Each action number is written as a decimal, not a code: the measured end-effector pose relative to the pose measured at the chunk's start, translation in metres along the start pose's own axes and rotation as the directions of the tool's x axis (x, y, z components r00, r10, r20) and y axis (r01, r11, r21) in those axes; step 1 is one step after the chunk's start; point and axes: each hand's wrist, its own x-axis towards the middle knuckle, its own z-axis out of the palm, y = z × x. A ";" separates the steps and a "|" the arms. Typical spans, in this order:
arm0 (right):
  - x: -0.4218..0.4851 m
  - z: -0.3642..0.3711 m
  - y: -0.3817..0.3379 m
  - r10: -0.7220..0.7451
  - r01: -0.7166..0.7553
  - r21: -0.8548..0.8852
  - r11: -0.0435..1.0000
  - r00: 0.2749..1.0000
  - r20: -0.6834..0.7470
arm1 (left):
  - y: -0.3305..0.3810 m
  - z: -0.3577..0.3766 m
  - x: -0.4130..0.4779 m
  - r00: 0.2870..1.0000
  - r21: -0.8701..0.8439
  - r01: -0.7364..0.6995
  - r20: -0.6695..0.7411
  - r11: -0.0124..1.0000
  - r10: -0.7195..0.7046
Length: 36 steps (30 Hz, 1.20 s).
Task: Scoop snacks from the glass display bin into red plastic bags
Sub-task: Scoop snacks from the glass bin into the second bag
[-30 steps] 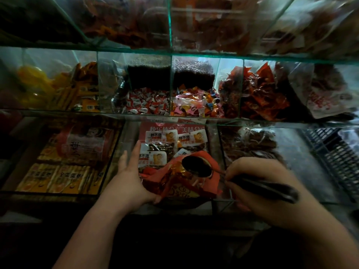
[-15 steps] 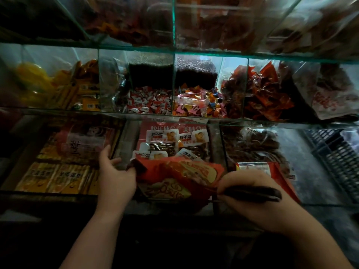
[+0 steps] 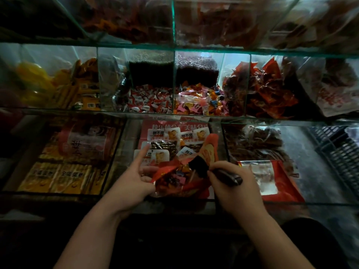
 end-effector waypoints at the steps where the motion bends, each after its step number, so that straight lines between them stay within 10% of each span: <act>1: 0.004 0.000 -0.003 -0.030 0.030 -0.025 0.999 0.999 -0.016 | -0.002 0.003 0.000 1.000 -0.033 -0.002 0.014 0.999 0.002; 8: 0.011 -0.005 -0.012 -0.269 0.269 -0.007 0.963 0.961 -0.063 | -0.017 0.026 -0.006 0.985 -0.212 -0.156 -0.099 0.965 0.138; 17: -0.001 0.009 -0.011 -0.022 0.011 -0.189 0.982 0.998 -0.057 | 0.006 0.043 -0.006 0.973 0.521 0.036 -0.214 0.853 0.090; 24: -0.003 0.010 -0.006 0.117 -0.119 -0.019 0.993 0.989 -0.091 | -0.006 0.046 0.000 0.950 0.199 -0.025 -0.300 0.980 0.085; 36: -0.001 0.024 -0.008 0.201 -0.197 0.170 0.965 0.980 -0.003 | -0.008 0.051 -0.004 0.910 0.165 -0.068 -0.394 0.984 0.129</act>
